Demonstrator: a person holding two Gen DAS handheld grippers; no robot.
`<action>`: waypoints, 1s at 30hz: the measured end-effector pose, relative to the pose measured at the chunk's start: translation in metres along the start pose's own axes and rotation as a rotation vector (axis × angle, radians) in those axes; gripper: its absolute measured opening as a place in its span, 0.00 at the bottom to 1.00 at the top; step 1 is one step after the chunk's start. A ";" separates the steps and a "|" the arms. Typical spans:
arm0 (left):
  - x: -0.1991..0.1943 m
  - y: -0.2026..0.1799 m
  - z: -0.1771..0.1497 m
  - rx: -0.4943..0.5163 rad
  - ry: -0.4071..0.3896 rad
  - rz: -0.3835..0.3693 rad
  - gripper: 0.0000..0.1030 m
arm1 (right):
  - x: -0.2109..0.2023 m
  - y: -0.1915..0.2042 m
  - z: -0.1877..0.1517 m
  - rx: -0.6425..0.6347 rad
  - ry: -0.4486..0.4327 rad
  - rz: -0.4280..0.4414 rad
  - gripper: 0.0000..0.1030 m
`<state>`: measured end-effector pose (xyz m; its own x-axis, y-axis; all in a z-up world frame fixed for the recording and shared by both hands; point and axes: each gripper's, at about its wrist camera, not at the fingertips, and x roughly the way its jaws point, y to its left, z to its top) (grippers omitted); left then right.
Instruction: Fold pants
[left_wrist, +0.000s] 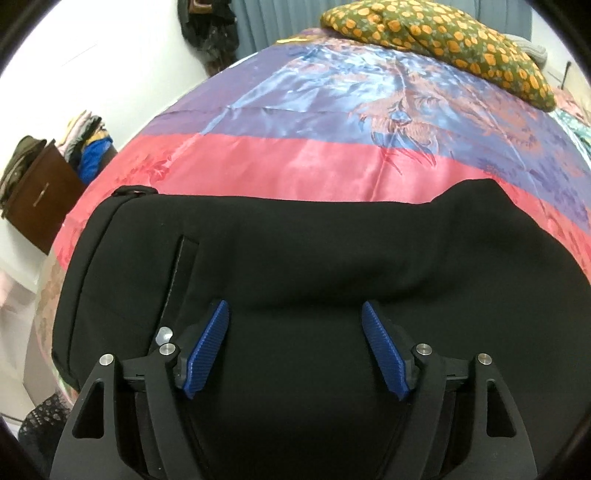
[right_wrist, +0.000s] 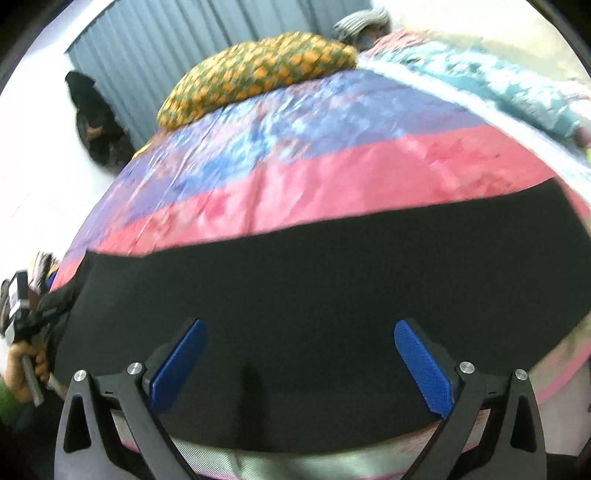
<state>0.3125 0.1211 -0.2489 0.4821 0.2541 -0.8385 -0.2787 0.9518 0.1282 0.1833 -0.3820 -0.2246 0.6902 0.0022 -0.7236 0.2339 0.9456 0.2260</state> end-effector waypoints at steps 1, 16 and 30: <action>0.001 0.000 0.000 0.002 -0.003 0.001 0.75 | -0.001 -0.005 0.001 0.023 -0.006 -0.009 0.98; -0.076 -0.017 -0.019 -0.036 -0.080 -0.132 0.76 | -0.019 -0.079 -0.001 0.369 -0.069 0.048 0.98; -0.053 -0.108 -0.052 0.176 0.011 -0.200 0.86 | -0.027 -0.095 0.019 0.367 -0.040 0.099 0.98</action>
<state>0.2739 -0.0039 -0.2458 0.5036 0.0565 -0.8621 -0.0297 0.9984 0.0481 0.1556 -0.4778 -0.2146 0.7460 0.0681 -0.6625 0.3897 0.7621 0.5171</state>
